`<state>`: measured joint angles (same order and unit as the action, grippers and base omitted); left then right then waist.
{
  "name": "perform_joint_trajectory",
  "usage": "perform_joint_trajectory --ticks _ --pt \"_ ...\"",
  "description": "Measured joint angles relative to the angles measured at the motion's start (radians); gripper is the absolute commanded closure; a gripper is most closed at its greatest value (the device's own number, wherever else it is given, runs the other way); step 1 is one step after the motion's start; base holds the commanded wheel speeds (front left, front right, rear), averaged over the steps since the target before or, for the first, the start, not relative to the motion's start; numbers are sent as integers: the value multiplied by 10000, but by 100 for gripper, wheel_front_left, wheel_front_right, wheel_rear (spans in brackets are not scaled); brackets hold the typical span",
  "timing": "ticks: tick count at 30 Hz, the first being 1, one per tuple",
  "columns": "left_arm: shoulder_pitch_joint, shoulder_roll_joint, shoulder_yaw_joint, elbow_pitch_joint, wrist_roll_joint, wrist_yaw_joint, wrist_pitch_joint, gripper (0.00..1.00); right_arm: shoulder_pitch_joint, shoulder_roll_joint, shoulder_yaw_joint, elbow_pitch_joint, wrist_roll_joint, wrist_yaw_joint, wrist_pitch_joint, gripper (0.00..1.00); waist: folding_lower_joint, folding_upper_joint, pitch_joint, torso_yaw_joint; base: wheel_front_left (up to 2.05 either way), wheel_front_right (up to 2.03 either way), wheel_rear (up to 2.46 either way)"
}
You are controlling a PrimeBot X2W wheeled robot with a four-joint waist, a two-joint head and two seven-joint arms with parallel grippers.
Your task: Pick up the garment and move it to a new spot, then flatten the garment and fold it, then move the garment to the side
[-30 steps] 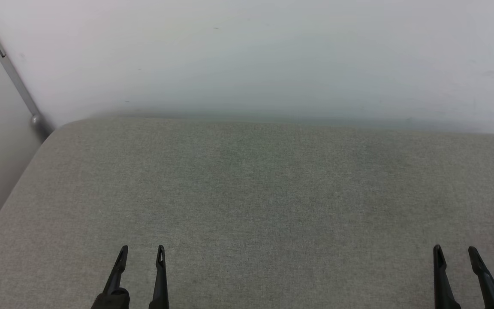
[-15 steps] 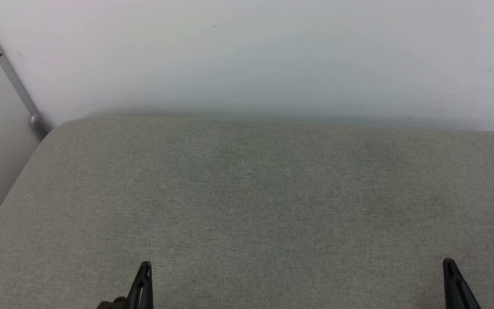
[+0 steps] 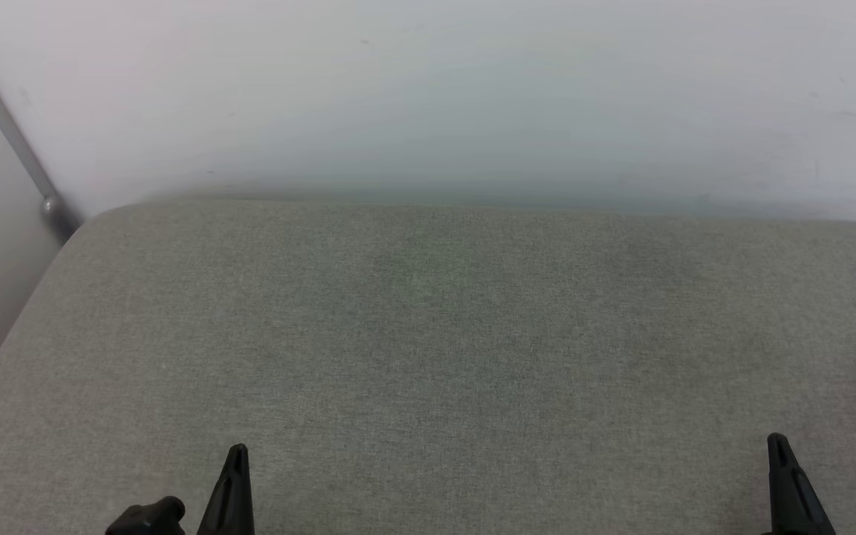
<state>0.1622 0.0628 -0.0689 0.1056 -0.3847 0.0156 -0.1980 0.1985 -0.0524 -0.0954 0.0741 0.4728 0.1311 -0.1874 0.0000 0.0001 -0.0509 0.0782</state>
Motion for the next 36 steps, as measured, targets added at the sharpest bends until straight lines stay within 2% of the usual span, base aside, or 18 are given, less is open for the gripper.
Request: perform_joint_trajectory --ticks 16,36 --pt "-559 140 194 334 -2832 -332 546 100 -629 -13 19 378 2520 0 621 100 0 -1 78 -114 0 0 0" --pt "-1120 174 489 610 -5697 -646 1152 100 -1261 -31 13 771 5118 0 1271 100 0 0 177 -256 0 0 0"
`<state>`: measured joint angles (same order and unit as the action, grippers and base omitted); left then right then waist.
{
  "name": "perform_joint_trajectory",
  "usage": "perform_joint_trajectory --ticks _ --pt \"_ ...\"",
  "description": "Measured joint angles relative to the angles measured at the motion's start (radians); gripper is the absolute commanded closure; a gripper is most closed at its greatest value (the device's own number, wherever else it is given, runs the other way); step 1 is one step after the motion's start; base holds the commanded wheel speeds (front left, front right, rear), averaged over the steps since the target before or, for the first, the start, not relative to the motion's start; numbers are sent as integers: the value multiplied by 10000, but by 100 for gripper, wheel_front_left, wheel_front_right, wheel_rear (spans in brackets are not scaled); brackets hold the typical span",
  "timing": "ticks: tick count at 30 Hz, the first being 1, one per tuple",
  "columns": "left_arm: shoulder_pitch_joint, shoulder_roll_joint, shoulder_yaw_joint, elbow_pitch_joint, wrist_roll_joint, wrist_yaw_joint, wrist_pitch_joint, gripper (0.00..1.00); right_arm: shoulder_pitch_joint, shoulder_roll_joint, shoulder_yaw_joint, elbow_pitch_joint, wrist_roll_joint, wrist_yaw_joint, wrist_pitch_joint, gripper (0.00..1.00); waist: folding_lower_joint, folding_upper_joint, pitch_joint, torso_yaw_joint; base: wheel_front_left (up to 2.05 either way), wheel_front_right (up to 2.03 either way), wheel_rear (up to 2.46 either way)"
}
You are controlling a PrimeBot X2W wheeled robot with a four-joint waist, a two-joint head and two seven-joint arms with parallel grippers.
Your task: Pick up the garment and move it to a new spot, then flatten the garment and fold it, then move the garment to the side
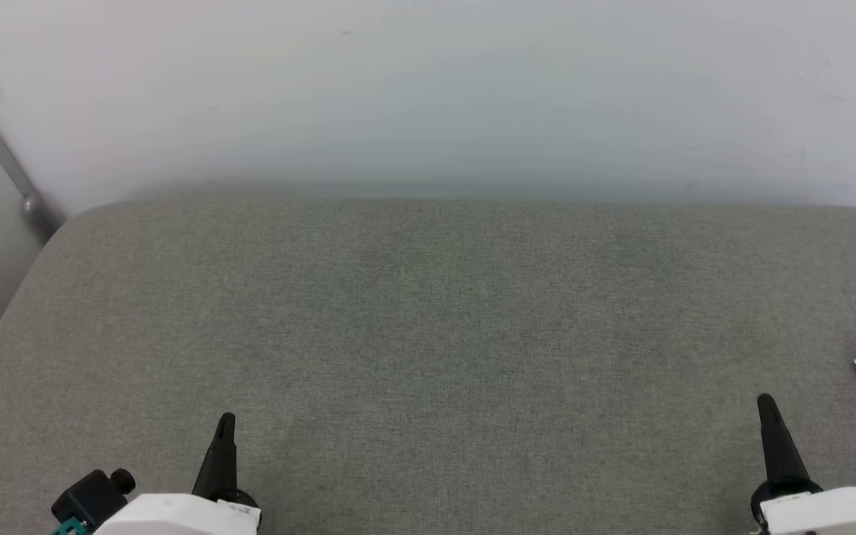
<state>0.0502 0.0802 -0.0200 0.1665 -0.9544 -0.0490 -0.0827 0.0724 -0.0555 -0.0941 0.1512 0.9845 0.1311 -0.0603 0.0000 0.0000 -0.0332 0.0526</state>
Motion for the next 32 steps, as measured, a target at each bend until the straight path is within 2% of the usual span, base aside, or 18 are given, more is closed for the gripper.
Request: perform_joint_trajectory --ticks 32 --pt "-773 10 477 380 -3484 -395 817 100 -933 -6 -40 464 3216 -2 830 100 0 0 157 -227 0 0 0"
